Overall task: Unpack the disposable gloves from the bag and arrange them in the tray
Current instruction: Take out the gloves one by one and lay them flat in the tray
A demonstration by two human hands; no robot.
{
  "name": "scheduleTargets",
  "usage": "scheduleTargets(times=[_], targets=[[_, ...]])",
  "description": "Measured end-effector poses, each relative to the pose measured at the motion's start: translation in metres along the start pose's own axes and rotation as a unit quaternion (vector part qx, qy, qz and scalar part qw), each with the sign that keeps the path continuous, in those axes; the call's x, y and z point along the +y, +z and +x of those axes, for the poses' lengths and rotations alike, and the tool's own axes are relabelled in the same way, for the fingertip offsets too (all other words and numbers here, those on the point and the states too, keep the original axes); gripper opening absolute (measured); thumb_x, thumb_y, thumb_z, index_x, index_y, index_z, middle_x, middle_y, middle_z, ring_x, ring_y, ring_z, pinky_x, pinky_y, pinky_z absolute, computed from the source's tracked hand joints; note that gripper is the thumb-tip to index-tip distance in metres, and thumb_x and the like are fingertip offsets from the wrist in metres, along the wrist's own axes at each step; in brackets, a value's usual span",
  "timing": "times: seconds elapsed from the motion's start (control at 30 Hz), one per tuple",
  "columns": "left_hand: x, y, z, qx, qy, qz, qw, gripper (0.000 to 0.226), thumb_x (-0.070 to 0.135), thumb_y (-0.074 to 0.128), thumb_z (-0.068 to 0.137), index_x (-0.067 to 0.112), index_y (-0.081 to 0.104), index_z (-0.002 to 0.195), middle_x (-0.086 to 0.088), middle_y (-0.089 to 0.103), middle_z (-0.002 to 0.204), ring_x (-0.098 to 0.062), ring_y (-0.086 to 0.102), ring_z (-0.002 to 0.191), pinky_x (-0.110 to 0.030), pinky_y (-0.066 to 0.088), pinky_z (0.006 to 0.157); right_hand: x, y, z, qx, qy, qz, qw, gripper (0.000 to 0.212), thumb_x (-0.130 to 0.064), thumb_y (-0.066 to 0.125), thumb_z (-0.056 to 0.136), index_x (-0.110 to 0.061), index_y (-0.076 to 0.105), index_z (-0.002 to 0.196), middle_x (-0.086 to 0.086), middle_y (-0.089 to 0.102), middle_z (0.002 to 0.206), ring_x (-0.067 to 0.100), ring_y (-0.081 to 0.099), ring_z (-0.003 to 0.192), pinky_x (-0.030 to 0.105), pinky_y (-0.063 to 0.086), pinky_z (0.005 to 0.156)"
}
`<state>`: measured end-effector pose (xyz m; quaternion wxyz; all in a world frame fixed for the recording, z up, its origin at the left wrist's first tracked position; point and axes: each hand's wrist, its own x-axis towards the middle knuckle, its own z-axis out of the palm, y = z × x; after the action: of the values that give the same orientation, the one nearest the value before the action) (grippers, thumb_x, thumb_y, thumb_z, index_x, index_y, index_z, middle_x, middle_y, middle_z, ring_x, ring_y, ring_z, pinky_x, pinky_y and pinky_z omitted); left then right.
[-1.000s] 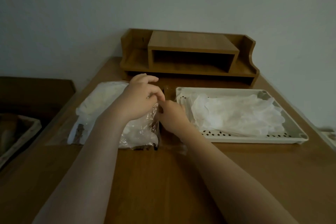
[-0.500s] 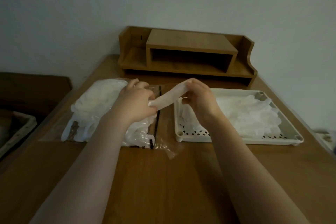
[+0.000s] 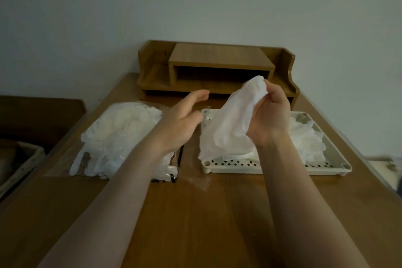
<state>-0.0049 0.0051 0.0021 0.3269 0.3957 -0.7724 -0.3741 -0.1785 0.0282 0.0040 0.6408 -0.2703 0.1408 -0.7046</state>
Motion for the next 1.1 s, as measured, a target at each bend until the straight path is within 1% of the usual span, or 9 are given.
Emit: scheduleTargets(times=[0.1, 0.17, 0.33, 0.5, 0.6, 0.7, 0.8, 0.97, 1.1], targets=[[0.008, 0.017, -0.004, -0.023, -0.044, -0.145, 0.988, 0.049, 0.056, 0.029, 0.096, 0.031, 0.046, 0.134, 0.011, 0.052, 0.135, -0.007, 0.044, 0.127, -0.035, 0.03, 0.111, 0.004, 0.0, 0.0, -0.093, 0.016, 0.039, 0.995, 0.022, -0.014, 0.044, 0.083, -0.01, 0.055, 0.064, 0.001, 0.056, 0.055, 0.012, 0.052, 0.052, 0.021, 0.042, 0.058], [0.006, 0.025, -0.007, -0.126, -0.085, -0.186, 0.971, 0.058, 0.07, 0.028, 0.083, 0.036, 0.058, 0.12, 0.007, 0.063, 0.121, -0.011, 0.056, 0.117, -0.042, 0.037, 0.107, 0.006, 0.001, -0.003, -0.128, 0.03, 0.035, 0.991, 0.016, -0.011, 0.049, 0.081, -0.008, 0.052, 0.065, 0.004, 0.055, 0.057, 0.015, 0.051, 0.052, 0.022, 0.036, 0.059], [0.011, 0.041, -0.017, -0.248, -0.108, -0.235, 0.933, 0.044, 0.055, 0.046, 0.079, 0.023, 0.061, 0.105, 0.008, 0.068, 0.087, -0.009, 0.065, 0.083, -0.026, 0.053, 0.076, -0.009, 0.003, -0.023, -0.054, 0.011, -0.023, 0.998, 0.019, -0.011, 0.044, 0.078, -0.013, 0.035, 0.061, 0.004, 0.037, 0.057, 0.016, 0.036, 0.055, 0.027, 0.029, 0.064], [0.02, 0.033, -0.018, -0.138, -0.065, -0.289, 0.945, 0.019, 0.036, 0.055, 0.078, 0.023, 0.068, 0.074, 0.006, 0.064, 0.069, -0.011, 0.061, 0.067, -0.022, 0.048, 0.064, -0.037, -0.008, -0.034, -0.115, 0.045, -0.087, 0.989, 0.018, -0.019, 0.037, 0.074, -0.011, 0.037, 0.059, 0.008, 0.045, 0.061, 0.023, 0.048, 0.07, 0.035, 0.036, 0.077], [0.03, 0.025, -0.016, -0.122, -0.019, -0.268, 0.956, 0.028, 0.034, 0.051, 0.086, 0.025, 0.06, 0.062, 0.005, 0.052, 0.062, -0.008, 0.05, 0.057, -0.021, 0.041, 0.059, -0.048, -0.016, -0.04, -0.133, 0.128, -0.08, 0.98, 0.038, -0.04, 0.042, 0.084, -0.009, 0.044, 0.061, 0.009, 0.044, 0.069, 0.028, 0.049, 0.078, 0.039, 0.041, 0.076], [0.049, 0.016, -0.012, -0.126, 0.013, -0.205, 0.97, 0.031, 0.029, 0.047, 0.095, 0.02, 0.054, 0.066, 0.009, 0.052, 0.057, -0.004, 0.049, 0.05, -0.014, 0.039, 0.05, -0.056, -0.015, -0.045, -0.071, 0.156, -0.229, 0.958, 0.071, -0.074, 0.043, 0.074, -0.008, 0.061, 0.092, 0.015, 0.061, 0.105, 0.032, 0.058, 0.094, 0.042, 0.052, 0.078], [0.067, 0.009, -0.005, -0.136, 0.035, -0.127, 0.982, 0.025, 0.029, 0.05, 0.094, 0.018, 0.057, 0.072, 0.014, 0.056, 0.057, 0.0, 0.051, 0.05, -0.011, 0.04, 0.049, -0.061, -0.007, -0.042, -0.081, 0.207, -0.375, 0.9, 0.097, -0.081, 0.05, 0.062, -0.007, 0.058, 0.123, 0.018, 0.059, 0.123, 0.033, 0.059, 0.106, 0.041, 0.053, 0.084], [0.082, 0.009, -0.001, -0.097, 0.034, -0.021, 0.994, 0.019, 0.032, 0.064, 0.086, 0.015, 0.067, 0.08, -0.002, 0.069, 0.079, -0.011, 0.064, 0.07, -0.025, 0.053, 0.067, -0.054, 0.005, -0.036, -0.19, 0.27, -0.473, 0.817, 0.076, -0.065, 0.076, 0.06, -0.008, 0.059, 0.106, 0.004, 0.065, 0.086, 0.014, 0.065, 0.073, 0.024, 0.053, 0.064], [0.071, 0.022, 0.002, -0.056, -0.032, -0.074, 0.995, 0.035, 0.048, 0.052, 0.091, 0.017, 0.067, 0.089, -0.004, 0.068, 0.079, -0.018, 0.065, 0.075, -0.032, 0.054, 0.073, -0.047, 0.01, -0.039, -0.191, 0.272, -0.455, 0.826, 0.065, -0.042, 0.078, 0.071, -0.006, 0.052, 0.119, 0.01, 0.062, 0.098, 0.019, 0.067, 0.083, 0.028, 0.056, 0.069]])
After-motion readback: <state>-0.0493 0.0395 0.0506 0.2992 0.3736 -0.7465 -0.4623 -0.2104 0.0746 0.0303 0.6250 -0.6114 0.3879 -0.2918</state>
